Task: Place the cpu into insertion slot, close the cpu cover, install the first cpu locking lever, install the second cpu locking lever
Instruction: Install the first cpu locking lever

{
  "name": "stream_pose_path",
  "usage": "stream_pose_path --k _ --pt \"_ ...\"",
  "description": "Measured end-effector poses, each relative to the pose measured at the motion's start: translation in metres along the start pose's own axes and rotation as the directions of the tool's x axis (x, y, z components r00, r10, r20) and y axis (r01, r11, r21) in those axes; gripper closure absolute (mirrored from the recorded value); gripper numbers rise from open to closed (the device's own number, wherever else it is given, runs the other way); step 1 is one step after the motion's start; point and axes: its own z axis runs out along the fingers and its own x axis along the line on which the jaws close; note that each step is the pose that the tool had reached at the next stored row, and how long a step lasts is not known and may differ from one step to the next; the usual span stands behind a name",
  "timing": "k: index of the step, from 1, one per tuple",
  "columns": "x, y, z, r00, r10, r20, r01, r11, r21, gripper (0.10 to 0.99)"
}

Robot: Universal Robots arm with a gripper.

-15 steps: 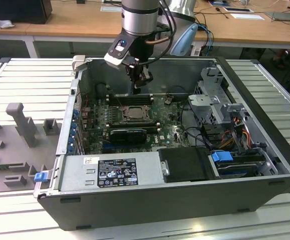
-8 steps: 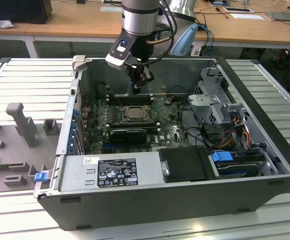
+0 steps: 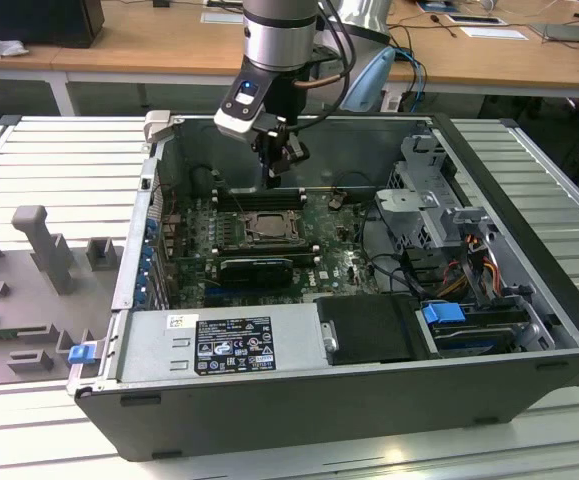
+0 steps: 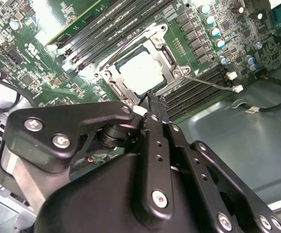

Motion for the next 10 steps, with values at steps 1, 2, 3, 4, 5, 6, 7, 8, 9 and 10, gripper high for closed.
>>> stream_pose_path --k 1,2,3,4,5,6,7,8,9,10 --pt "0.0 0.0 0.0 1.0 -0.004 0.0 0.004 1.0 0.0 0.98" --pt "0.0 0.0 0.0 1.0 -0.009 0.0 0.009 1.0 0.0 0.98" --pt "0.0 0.0 0.0 0.9999 -0.013 -0.0001 0.013 0.9999 0.0 0.98" --pt "0.0 0.0 0.0 0.9998 -0.018 -0.0001 0.018 0.9998 0.0 0.98" --pt "0.0 0.0 0.0 0.9998 -0.021 -0.0001 0.021 0.9998 0.0 0.98" --pt "0.0 0.0 0.0 0.9997 -0.025 -0.0002 0.025 0.9997 0.0 0.98" --pt "0.0 0.0 0.0 0.9996 -0.029 -0.0001 0.029 0.9996 0.0 0.98" --pt "0.0 0.0 0.0 0.9995 -0.033 -0.0002 0.033 0.9995 0.0 0.98" --pt "0.0 0.0 0.0 0.9993 -0.036 -0.0002 0.036 0.9993 0.0 0.98" --pt "0.0 0.0 0.0 0.9992 -0.04 -0.0002 0.04 0.9992 0.0 0.98"
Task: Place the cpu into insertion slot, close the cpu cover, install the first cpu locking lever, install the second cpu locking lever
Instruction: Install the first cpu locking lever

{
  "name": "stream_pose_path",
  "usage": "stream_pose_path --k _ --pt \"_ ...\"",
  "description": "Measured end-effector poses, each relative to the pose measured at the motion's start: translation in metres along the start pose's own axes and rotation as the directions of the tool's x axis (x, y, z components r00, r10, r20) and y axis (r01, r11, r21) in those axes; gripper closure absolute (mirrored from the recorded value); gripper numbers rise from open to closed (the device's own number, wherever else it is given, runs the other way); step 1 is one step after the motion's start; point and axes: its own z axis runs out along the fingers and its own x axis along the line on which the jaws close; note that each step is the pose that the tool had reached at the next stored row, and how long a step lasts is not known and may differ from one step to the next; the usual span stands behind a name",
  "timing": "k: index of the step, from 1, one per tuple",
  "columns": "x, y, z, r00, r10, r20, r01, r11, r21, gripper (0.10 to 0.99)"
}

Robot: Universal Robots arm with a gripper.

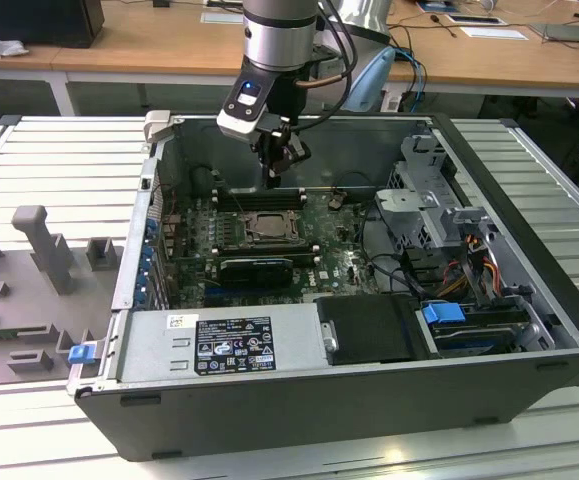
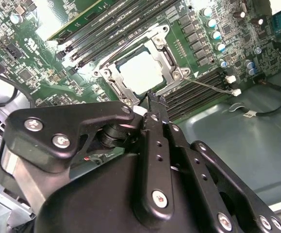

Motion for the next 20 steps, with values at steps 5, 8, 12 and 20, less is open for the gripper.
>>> stream_pose_path --k 5,8,12,20 --pt "0.0 0.0 0.0 0.9998 -0.021 -0.0001 0.021 0.9998 0.0 0.98" --pt "0.0 0.0 0.0 0.9995 -0.031 -0.0002 0.031 0.9995 0.0 0.98" --pt "0.0 0.0 0.0 0.9988 -0.049 -0.0003 0.049 0.9988 0.001 0.98" --pt "0.0 0.0 0.0 0.9953 -0.097 -0.0007 0.097 0.9953 0.001 0.98"
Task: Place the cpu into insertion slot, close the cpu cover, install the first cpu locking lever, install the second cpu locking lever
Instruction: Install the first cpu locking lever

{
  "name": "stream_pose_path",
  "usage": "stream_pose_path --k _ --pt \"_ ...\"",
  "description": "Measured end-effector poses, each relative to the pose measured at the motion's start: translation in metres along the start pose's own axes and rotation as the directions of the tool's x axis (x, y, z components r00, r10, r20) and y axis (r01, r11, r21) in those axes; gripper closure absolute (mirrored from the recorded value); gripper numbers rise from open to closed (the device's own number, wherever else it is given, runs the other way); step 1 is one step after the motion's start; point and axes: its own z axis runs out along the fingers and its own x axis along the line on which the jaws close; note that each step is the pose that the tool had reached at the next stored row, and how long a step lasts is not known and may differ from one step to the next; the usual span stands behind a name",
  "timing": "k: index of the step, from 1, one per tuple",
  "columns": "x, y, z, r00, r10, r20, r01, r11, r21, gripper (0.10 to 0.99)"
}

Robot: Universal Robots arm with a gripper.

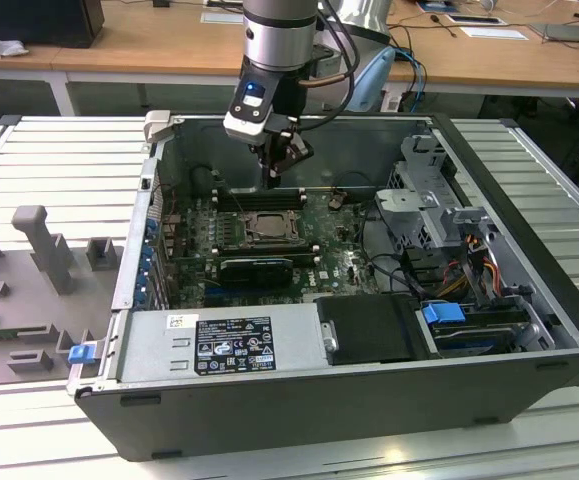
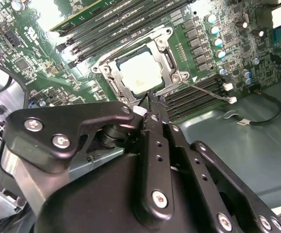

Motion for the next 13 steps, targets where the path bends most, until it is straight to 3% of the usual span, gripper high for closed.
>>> stream_pose_path --k 5,13 --pt "0.0 0.0 0.0 0.998 -0.064 -0.0004 0.064 0.998 0.001 0.98" --pt "0.0 0.0 0.0 0.9887 -0.15 -0.0011 0.15 0.9887 0.002 0.98"
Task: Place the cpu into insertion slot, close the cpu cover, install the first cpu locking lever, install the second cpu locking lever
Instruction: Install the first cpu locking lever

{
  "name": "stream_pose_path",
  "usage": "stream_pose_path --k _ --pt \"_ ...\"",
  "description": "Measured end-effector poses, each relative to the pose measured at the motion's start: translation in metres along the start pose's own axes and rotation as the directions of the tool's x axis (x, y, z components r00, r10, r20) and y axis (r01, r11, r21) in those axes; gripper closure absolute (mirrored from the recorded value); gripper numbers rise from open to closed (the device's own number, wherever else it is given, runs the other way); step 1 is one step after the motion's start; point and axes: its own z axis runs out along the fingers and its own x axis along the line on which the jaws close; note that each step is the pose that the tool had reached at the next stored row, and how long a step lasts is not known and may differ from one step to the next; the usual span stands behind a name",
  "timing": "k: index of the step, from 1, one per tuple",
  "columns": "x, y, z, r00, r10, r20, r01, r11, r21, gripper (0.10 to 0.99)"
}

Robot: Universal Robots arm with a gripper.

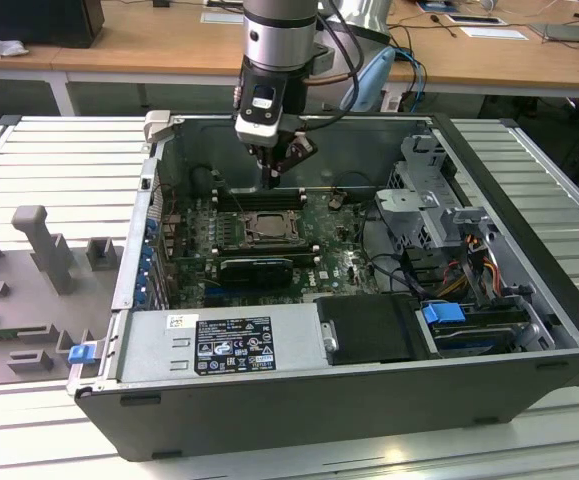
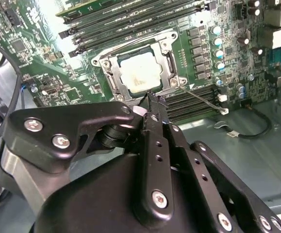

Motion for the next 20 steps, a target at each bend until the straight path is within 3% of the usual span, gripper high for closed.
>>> stream_pose_path --k 11,20 --pt "0.0 0.0 0.0 0.9937 -0.112 -0.0009 0.112 0.9937 0.001 0.98" --pt "0.0 0.0 0.0 0.9793 -0.202 -0.0025 0.202 0.9793 0.001 0.98"
